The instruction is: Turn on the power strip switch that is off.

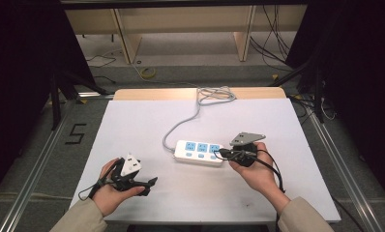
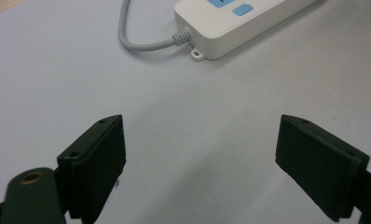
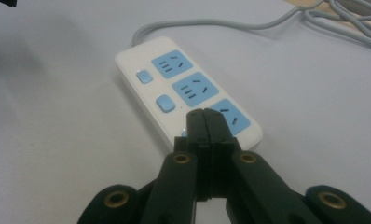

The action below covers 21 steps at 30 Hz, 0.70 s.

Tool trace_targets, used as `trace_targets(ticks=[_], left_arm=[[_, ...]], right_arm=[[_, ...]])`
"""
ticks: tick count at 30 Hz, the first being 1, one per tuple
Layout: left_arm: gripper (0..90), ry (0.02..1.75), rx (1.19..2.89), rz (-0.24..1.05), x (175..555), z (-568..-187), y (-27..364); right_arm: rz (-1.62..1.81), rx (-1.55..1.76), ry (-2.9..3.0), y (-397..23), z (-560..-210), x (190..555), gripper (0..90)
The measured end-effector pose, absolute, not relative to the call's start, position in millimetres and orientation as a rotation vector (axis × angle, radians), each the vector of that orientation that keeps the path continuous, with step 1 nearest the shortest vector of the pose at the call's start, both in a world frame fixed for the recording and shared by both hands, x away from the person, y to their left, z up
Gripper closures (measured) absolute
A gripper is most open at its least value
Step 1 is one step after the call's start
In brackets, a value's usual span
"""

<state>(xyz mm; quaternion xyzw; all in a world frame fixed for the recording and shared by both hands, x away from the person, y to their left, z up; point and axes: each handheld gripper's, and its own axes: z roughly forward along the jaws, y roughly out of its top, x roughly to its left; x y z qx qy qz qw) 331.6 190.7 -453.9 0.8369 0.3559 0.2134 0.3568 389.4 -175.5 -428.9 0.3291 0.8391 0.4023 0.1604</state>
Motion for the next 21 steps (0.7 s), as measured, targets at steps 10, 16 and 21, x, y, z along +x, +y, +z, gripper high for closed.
trace_targets(ticks=[10, 16, 21], left_arm=[[15.7, 0.920, 2.158, 0.549, 331.2, -454.2, 190.0], [15.6, 0.918, 2.158, 0.549, 331.2, -454.2, 189.8], [15.6, 0.915, 2.160, 0.552, 331.1, -454.1, 189.3]], right_arm=[[1.154, 0.933, 2.402, -172.1, -428.0, 392.1, 90.0], [1.148, 0.929, 2.413, -168.8, -428.4, 394.5, 90.0], [1.137, 0.925, 2.428, -165.7, -429.2, 396.7, 90.0]])
